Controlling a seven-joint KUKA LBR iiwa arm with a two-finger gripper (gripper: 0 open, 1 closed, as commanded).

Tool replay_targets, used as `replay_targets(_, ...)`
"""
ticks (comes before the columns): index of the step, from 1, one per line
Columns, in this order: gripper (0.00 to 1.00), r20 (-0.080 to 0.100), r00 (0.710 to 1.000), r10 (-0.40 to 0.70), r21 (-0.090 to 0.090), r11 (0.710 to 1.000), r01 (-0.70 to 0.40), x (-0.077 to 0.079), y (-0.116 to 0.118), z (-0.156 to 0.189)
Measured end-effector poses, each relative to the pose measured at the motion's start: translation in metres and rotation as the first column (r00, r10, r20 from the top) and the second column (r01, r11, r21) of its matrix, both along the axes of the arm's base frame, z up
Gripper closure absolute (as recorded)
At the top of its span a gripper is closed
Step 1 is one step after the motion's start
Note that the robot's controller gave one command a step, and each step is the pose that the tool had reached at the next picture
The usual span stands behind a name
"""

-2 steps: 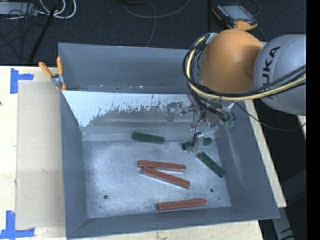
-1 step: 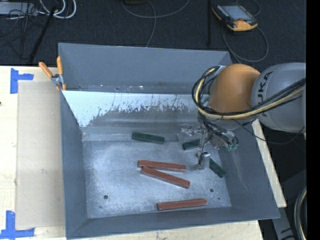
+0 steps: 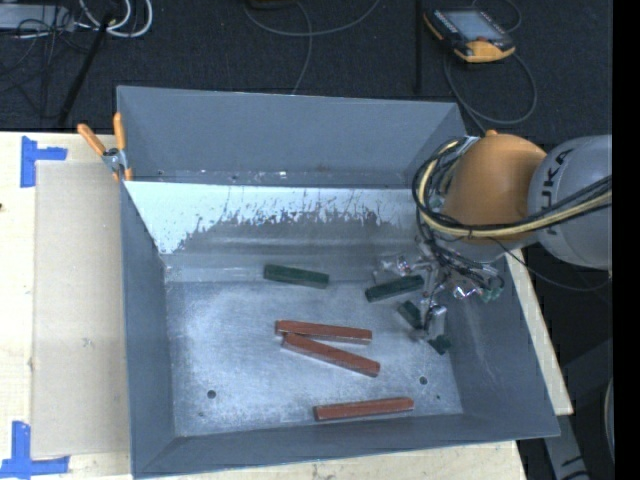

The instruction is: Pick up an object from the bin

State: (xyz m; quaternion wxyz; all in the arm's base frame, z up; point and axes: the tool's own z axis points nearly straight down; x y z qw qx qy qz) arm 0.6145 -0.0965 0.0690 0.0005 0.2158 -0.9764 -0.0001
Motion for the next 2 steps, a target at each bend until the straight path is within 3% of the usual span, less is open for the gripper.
replay_targets(1,1.00,0.001,1.000,-0.001,0.001,1.000,0.001,0.000,0.001,0.001)
replay_targets(2,1.00,0.012,1.000,0.003,-0.002,1.000,-0.003,0.001,-0.018,0.136)
